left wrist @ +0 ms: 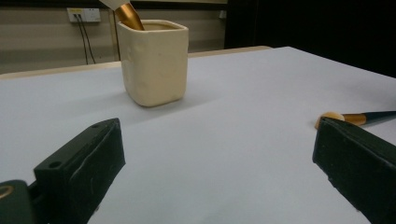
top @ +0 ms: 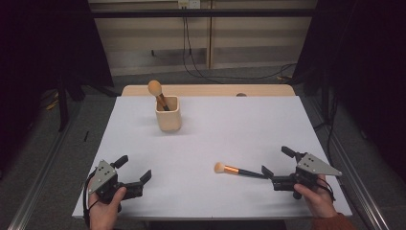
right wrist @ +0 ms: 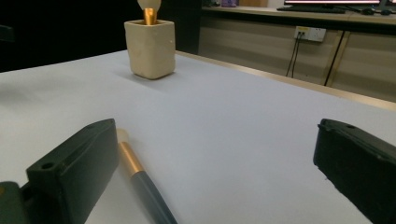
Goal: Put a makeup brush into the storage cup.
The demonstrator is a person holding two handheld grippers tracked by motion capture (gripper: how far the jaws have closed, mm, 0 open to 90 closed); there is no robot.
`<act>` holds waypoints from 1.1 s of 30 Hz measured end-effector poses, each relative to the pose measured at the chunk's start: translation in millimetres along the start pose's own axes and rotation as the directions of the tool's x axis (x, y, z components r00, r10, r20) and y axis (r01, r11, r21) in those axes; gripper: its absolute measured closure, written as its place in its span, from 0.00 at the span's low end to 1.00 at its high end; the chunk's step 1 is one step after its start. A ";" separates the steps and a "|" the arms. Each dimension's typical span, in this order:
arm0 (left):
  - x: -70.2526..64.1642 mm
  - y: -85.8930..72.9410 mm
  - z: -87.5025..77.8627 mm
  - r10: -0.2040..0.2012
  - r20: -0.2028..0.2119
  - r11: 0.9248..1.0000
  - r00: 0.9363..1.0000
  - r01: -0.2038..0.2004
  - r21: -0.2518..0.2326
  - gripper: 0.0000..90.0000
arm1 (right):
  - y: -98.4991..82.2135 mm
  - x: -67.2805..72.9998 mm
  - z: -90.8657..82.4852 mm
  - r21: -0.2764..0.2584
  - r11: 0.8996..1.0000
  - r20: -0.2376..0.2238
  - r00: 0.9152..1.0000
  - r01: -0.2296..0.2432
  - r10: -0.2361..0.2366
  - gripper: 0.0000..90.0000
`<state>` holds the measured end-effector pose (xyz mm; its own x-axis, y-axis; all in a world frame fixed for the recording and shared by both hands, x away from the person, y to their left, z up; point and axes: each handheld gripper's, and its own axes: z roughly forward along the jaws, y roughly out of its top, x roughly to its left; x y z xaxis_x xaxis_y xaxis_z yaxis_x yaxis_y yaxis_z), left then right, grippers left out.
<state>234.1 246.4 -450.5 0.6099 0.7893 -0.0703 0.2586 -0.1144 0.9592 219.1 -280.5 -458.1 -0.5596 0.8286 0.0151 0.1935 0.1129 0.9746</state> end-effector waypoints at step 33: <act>-0.3 -2.1 -3.5 0.019 -0.010 1.000 1.000 -0.019 -0.007 0.03 | 43.6 5.6 48.2 0.209 0.975 -0.186 0.982 0.068 -0.028 0.01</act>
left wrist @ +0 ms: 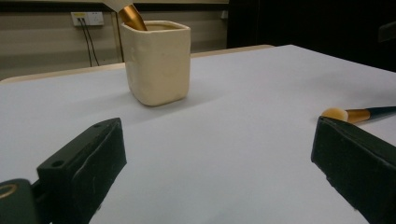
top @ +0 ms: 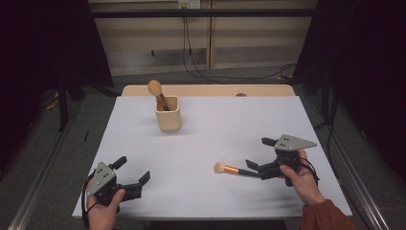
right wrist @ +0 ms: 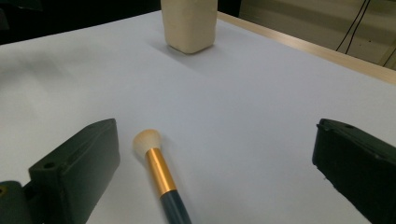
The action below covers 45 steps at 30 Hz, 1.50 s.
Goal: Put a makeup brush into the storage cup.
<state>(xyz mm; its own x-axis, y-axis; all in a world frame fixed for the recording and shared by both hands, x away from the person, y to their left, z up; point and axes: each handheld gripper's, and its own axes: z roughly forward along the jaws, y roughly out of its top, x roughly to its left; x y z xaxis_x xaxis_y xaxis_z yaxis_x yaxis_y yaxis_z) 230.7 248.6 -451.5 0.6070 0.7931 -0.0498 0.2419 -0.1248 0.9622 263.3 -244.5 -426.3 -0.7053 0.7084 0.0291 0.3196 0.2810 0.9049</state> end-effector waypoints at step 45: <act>-1.1 -1.2 2.4 0.022 -0.001 0.999 1.000 -0.022 0.029 0.04 | 34.3 3.5 68.1 0.538 0.834 -0.227 0.974 0.126 -0.001 0.06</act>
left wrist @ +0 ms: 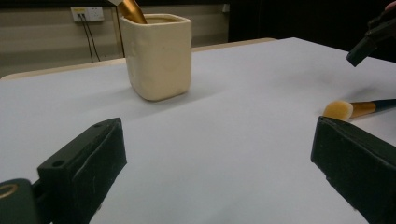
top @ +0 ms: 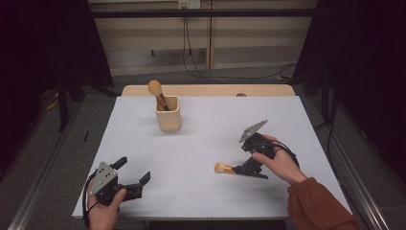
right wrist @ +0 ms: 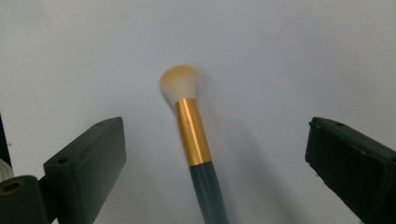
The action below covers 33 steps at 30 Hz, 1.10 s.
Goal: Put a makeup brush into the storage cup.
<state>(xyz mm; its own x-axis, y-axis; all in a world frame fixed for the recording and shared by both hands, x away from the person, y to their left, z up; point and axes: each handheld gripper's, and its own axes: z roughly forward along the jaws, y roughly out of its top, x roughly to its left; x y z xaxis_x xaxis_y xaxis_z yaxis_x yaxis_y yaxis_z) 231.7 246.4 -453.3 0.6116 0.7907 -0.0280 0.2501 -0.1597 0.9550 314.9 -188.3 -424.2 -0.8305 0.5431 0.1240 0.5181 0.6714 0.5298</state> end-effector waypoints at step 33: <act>2.9 -2.9 1.4 -0.012 -0.012 1.000 1.000 0.013 0.015 0.03 | 13.3 6.9 36.9 0.328 0.935 -0.029 0.990 0.136 -0.135 0.48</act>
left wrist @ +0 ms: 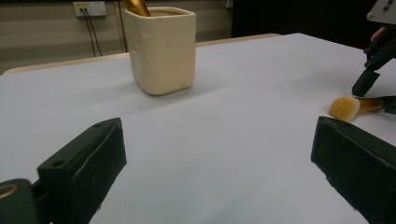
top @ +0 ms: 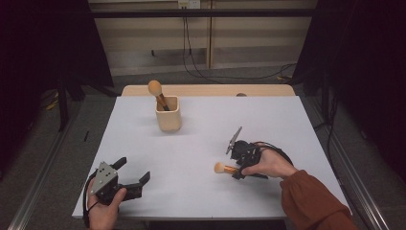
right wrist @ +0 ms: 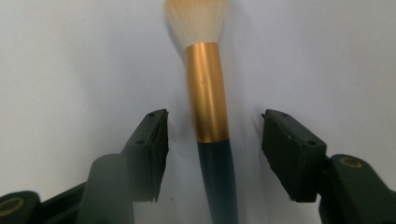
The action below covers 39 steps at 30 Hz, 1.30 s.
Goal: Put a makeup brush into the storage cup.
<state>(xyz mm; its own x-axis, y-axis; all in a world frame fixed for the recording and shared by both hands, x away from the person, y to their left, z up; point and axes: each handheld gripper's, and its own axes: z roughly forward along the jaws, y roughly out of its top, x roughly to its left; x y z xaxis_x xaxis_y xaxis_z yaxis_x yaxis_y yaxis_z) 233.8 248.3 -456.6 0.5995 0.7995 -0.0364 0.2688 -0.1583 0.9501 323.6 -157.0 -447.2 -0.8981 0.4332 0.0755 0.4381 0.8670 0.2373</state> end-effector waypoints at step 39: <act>-0.3 0.0 1.3 0.013 0.014 1.000 1.000 -0.013 0.003 0.03 | 6.4 2.0 1.8 0.067 0.998 0.019 1.000 -0.002 0.000 0.83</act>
<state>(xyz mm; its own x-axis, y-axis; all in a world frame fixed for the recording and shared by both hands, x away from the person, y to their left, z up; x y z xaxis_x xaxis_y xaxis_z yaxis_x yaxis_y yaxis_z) 234.6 247.4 -457.0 0.6137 0.7890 -0.0287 0.2631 -0.1700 0.9497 324.7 -150.1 -447.3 -0.8972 0.4380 0.0573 0.4410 0.8808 0.1721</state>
